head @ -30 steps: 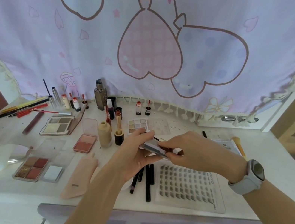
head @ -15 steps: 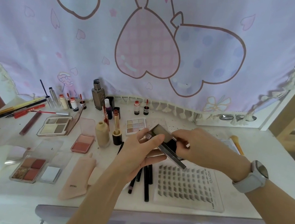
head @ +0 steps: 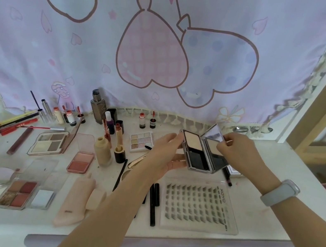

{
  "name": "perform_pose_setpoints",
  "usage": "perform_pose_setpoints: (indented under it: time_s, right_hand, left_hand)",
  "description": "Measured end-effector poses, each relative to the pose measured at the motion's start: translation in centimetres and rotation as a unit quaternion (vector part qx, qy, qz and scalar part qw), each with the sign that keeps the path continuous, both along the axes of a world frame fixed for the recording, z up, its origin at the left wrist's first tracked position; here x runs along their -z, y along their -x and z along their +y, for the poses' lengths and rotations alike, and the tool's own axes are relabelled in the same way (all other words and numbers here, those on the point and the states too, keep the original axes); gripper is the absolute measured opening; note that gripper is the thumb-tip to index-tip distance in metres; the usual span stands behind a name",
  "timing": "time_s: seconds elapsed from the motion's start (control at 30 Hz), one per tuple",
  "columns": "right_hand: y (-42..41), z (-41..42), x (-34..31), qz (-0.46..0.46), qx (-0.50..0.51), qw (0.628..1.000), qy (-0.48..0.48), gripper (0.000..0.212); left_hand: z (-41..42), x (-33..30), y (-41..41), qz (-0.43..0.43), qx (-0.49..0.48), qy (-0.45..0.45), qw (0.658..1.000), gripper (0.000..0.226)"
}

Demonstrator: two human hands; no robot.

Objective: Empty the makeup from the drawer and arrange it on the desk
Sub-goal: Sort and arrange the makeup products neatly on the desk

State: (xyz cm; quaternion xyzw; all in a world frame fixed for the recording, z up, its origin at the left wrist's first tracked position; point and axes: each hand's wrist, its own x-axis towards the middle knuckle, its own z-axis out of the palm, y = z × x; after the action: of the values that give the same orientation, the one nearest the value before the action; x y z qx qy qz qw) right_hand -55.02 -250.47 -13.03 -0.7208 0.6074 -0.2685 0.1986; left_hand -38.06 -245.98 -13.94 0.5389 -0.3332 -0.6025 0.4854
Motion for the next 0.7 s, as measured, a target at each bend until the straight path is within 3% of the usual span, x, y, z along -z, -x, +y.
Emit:
perform_pose_setpoints:
  time_s: [0.07,0.13,0.23,0.37,0.53,0.7]
  right_hand:
    - [0.2,-0.5,0.2,0.025,0.013,0.999,0.019,0.023]
    - [0.2,-0.9,0.4,0.044,0.019,0.998,0.037,0.022]
    - [-0.2,-1.1,0.6,0.063,0.012,0.997,0.04,0.023]
    - [-0.5,-1.3,0.8,0.081,0.016,0.996,0.03,0.022]
    - [-0.8,-1.4,0.9,0.068,0.023,0.997,0.01,0.021]
    - [-1.0,-1.4,0.9,0.064,0.0,0.998,-0.029,0.022]
  left_hand:
    - [-0.6,0.3,0.5,-0.059,0.002,0.001,0.998,0.046]
    - [-0.7,0.5,0.8,-0.182,0.008,0.03,0.983,0.047]
    - [-0.1,1.1,0.7,-0.407,0.03,0.095,0.908,0.044]
    - [0.6,1.7,0.5,-0.57,0.086,0.095,0.811,0.043]
    - [1.7,2.5,0.5,-0.675,0.134,0.133,0.714,0.039]
    - [2.4,3.5,0.8,-0.698,0.12,0.203,0.676,0.04]
